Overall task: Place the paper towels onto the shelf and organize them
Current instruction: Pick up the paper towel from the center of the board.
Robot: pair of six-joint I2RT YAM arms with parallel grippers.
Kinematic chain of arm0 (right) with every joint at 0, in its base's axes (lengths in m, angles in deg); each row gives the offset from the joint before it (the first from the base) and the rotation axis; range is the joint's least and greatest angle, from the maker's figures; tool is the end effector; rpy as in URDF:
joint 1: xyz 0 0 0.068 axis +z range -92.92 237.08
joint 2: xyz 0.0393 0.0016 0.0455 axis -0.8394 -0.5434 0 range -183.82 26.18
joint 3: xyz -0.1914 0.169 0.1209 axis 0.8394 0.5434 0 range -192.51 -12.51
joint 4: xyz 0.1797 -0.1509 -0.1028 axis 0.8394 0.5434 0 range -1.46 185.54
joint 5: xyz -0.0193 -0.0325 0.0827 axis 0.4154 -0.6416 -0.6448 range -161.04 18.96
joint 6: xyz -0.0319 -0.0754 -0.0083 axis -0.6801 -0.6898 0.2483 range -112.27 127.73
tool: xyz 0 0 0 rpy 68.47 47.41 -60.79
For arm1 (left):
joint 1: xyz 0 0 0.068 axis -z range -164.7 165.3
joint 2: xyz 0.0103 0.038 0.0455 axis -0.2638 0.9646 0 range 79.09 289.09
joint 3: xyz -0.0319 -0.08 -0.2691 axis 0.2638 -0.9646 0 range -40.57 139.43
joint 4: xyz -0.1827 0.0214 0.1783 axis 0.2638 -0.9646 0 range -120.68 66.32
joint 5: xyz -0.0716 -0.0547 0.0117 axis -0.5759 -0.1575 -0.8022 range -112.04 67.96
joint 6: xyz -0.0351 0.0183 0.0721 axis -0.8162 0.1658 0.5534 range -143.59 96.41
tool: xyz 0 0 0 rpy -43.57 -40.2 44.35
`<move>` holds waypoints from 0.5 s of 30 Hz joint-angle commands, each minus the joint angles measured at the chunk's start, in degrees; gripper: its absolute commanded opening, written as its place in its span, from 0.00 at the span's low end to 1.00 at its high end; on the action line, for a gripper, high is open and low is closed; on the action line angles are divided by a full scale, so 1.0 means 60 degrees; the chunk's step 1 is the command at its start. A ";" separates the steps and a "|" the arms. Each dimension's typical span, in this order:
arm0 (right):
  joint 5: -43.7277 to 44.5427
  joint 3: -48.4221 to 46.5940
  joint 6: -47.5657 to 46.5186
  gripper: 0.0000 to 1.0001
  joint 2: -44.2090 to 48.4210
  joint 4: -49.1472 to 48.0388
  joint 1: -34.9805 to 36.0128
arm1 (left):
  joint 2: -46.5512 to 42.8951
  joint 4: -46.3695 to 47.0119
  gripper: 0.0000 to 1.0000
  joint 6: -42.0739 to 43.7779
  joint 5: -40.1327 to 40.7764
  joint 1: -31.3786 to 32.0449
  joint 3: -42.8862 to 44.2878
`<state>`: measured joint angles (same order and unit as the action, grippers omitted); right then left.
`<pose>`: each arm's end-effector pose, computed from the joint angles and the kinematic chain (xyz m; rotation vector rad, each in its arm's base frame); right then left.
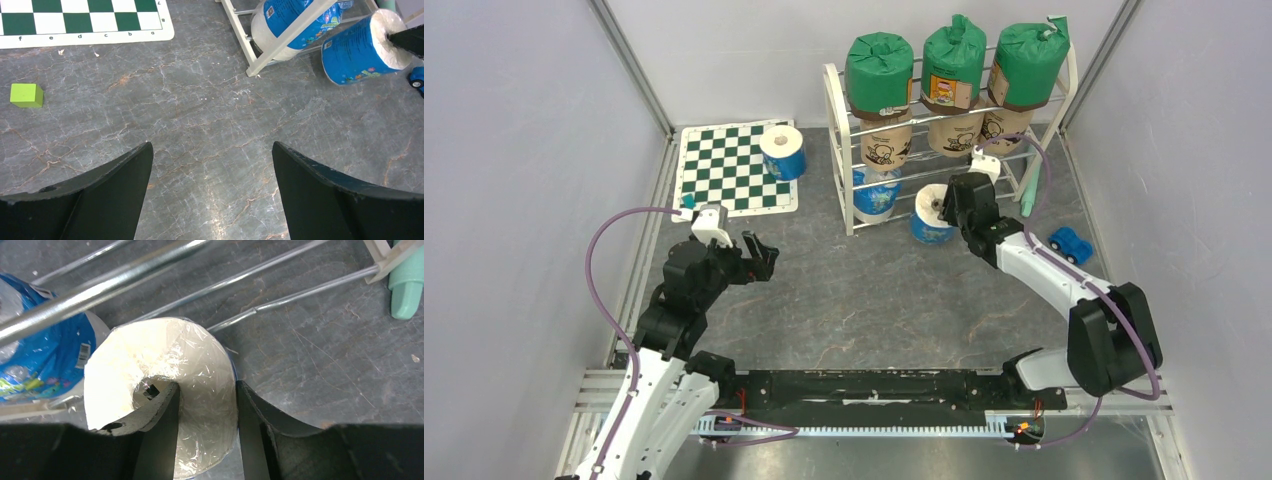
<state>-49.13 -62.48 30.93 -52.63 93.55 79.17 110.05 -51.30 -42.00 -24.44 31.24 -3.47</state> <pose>0.3086 0.0964 0.2411 0.2375 2.1009 0.0561 0.1453 -0.0444 0.2864 -0.0143 1.9706 -0.4357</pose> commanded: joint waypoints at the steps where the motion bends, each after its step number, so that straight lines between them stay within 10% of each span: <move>1: 0.0303 -0.0520 0.0514 0.14 -0.0067 -0.1721 -0.0059 | -0.0040 0.0145 0.95 0.0455 0.0083 0.0038 -0.0041; 15: 0.0612 0.0112 0.0816 0.15 -0.0890 -0.4231 -0.0077 | -0.0031 0.0164 0.94 0.0432 0.0004 0.0038 -0.0056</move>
<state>-47.60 -61.76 33.91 -57.43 78.01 78.97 110.05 -51.30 -42.00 -24.48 31.24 -3.47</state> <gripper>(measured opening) 0.434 0.943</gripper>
